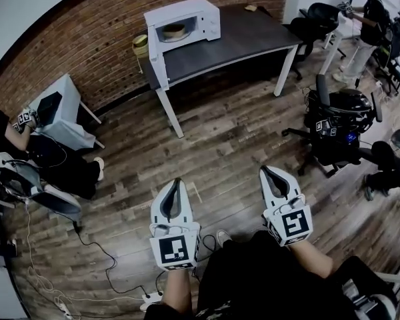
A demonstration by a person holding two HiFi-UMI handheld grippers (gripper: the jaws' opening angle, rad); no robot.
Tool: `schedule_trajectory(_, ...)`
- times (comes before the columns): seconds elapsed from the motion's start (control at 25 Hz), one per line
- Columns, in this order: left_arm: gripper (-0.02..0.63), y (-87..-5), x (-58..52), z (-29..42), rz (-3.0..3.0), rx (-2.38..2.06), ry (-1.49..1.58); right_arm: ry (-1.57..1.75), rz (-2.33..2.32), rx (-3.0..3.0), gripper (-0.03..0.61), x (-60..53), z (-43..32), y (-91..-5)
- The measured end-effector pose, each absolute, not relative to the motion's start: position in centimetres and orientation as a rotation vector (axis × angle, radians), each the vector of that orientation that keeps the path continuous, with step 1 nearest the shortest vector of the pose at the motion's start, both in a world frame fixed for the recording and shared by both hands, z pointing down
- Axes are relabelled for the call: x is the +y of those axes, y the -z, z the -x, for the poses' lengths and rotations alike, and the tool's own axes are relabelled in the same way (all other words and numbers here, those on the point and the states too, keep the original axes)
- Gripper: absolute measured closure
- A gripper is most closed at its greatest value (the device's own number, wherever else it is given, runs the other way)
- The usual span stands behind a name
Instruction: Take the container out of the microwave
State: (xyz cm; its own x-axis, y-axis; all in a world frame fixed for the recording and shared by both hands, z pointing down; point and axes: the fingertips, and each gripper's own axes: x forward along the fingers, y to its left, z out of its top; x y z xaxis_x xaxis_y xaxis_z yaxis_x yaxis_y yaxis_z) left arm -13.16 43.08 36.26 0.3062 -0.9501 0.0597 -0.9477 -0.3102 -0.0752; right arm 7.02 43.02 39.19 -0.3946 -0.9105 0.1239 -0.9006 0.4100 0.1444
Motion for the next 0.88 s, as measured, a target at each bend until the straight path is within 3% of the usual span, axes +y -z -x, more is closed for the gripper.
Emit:
schedule_trajectory(0.28,0.606,-37.2,42.2,12.6,2.639,1.738,0.155,0.038,-1.691,-2.392,0.514,42.9,-7.5,-40.1)
schedule_trajectory(0.44,0.606,-37.2,41.9,13.5,2.609,1.769,0.179,0.177,-1.662,-2.401,0.514,42.2,-6.6,-39.7)
schedule_trajectory(0.88,0.606,-37.9,39.2,12.7,2.563,1.805,0.261,0.063,-1.64,-2.459,0.514,37.4,-6.1,-40.9)
